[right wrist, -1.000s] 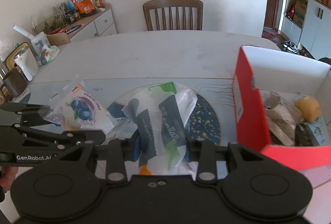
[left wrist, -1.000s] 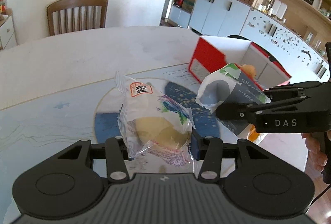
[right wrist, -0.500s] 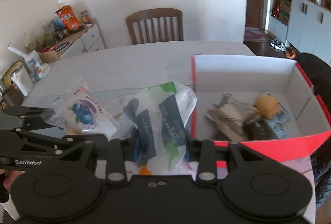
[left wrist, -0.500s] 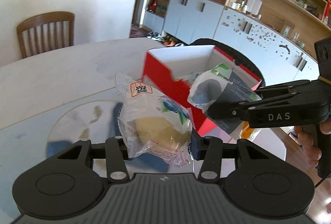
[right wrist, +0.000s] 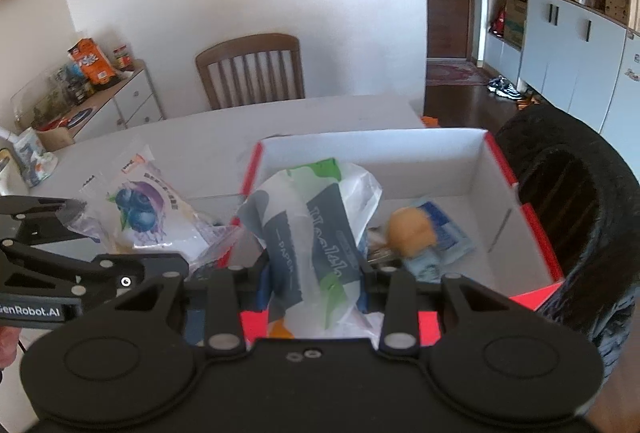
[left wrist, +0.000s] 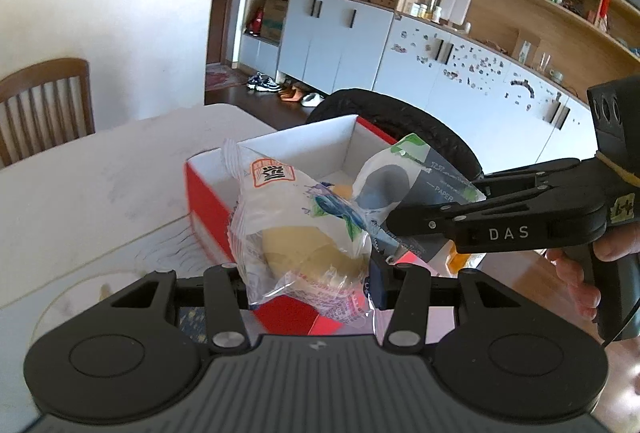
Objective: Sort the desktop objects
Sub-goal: 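Carry the cake bag and white-green bag with both grippers into the red box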
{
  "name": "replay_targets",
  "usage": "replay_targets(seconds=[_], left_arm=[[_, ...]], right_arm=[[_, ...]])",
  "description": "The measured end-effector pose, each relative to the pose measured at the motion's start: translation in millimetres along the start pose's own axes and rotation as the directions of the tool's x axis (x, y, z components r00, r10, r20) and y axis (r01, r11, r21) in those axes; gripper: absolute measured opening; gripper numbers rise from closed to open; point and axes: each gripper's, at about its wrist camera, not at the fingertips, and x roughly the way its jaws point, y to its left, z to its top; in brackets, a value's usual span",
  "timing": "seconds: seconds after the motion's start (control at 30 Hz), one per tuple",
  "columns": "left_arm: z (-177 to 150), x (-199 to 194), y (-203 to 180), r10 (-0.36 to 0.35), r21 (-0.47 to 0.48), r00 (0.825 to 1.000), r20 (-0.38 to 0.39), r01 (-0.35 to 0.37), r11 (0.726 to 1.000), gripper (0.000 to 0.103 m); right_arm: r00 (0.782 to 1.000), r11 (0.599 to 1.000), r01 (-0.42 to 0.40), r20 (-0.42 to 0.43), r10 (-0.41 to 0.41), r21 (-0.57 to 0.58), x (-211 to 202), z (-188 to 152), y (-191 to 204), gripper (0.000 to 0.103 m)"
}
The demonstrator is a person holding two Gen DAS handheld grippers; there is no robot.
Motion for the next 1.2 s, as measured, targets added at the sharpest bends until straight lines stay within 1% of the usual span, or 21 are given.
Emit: replay_targets(seconds=[0.23,0.43,0.6,0.77,0.83,1.07,1.2], left_arm=[[20.6,35.6,-17.1,-0.015,0.029,0.999,-0.036,0.016,0.999,0.047],[38.4,73.1,-24.3,-0.021,0.05,0.996,-0.085,0.025,0.998,0.047],[54.4,105.0,-20.2,-0.021,0.043,0.99,-0.137,0.027,0.999,0.047],[64.9,130.4,-17.3,-0.002,0.045,0.984,-0.177,0.01,0.999,0.047],[66.3,138.7,-14.4,0.004,0.041,0.981,-0.194,0.004,0.999,0.047],[72.4,171.7,-7.4,0.025,0.013,0.96,-0.279,-0.022,1.0,0.047],[74.6,185.4,-2.0,0.018,-0.025,0.947,-0.321,-0.027,0.999,0.047]], right_arm=[[0.999,0.999,0.033,-0.01,-0.033,0.033,8.1,3.9,-41.0,0.037],[0.997,0.996,0.07,-0.017,-0.069,0.046,21.3,9.8,-68.7,0.037],[0.995,0.995,0.092,-0.048,-0.09,0.043,36.4,12.7,-84.5,0.037],[0.992,0.994,0.111,-0.067,-0.109,0.023,50.5,12.1,-91.7,0.037],[0.991,0.993,0.114,-0.074,-0.113,0.013,56.8,11.7,-91.8,0.036],[0.987,0.992,0.125,-0.105,-0.124,0.007,77.3,10.6,-94.7,0.036],[0.986,0.993,0.122,-0.118,-0.121,-0.007,86.1,5.9,-91.5,0.036]])
